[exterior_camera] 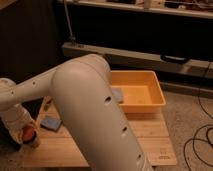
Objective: Place apple in metal cup
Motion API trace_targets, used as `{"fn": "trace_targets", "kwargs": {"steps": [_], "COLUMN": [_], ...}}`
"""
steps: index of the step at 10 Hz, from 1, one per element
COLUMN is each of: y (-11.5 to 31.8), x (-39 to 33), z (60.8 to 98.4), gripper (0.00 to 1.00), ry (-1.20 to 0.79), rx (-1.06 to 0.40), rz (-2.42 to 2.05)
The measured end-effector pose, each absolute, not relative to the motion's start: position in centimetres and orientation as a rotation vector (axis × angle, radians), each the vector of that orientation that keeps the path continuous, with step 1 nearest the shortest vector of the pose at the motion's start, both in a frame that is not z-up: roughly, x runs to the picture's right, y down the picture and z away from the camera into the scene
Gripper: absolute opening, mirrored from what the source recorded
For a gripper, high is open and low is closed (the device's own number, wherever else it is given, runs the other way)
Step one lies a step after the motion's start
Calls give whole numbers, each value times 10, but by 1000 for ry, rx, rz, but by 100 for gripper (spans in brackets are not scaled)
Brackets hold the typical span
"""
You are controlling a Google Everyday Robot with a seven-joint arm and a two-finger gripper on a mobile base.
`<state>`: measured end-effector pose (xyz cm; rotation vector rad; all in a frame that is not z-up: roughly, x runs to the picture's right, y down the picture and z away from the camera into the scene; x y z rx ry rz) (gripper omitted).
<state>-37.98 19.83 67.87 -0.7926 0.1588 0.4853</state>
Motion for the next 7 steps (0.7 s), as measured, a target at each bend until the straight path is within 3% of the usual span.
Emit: {"fn": "trace_targets", "kwargs": {"steps": [7], "y": [195], "x": [-375], "z": [677], "gripper": [80], "ry": [131], "rx": [-838], "rz": [515]}}
